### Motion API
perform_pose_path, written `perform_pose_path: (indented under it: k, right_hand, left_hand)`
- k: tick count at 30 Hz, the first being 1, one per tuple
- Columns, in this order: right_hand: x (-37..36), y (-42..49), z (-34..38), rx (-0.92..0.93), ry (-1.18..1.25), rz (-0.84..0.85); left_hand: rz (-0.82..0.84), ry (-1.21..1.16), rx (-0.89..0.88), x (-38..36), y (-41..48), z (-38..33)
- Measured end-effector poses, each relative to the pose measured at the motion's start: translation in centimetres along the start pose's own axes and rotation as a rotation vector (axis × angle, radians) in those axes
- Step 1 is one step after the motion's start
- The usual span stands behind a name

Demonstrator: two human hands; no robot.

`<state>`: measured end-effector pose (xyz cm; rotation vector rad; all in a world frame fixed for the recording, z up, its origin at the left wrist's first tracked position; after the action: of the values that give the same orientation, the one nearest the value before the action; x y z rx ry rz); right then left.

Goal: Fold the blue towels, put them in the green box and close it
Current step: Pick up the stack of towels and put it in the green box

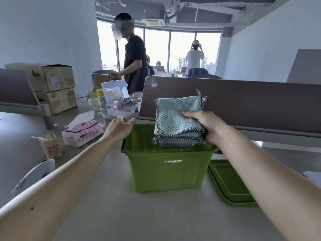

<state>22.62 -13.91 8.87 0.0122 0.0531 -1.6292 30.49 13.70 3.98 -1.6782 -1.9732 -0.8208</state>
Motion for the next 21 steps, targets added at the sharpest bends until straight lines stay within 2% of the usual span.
perform_pose_path:
  k: [4, 9, 13, 21]
  right_hand:
    - [-0.1, 0.7, -0.4, -0.037, -0.047, 0.074]
    - [-0.5, 0.5, -1.0, -0.074, -0.040, 0.148]
    - [-0.8, -0.1, -1.4, -0.100, -0.032, 0.194]
    - [-1.0, -2.6, -4.5, -0.232, 0.015, 0.174]
  left_hand:
    - [0.087, 0.047, 0.091, -1.0, 1.1, 0.2]
    - [0.135, 0.015, 0.081, -1.4, 1.0, -0.4]
    - [0.083, -0.149, -0.009, -1.2, -0.6, -1.9]
    - [-0.097, -0.177, -0.204, -0.8, -5.7, -3.7]
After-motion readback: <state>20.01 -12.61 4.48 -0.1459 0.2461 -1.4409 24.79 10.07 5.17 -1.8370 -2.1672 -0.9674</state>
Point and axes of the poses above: each hand's wrist, its own y-axis towards the middle knuckle, its own x-axis out of the back of the hand, z = x × y, the point moved 3 cm from there along y, towards the middle knuckle, and after that the axes turned 1 degree about -y, right-handed, at the moved point
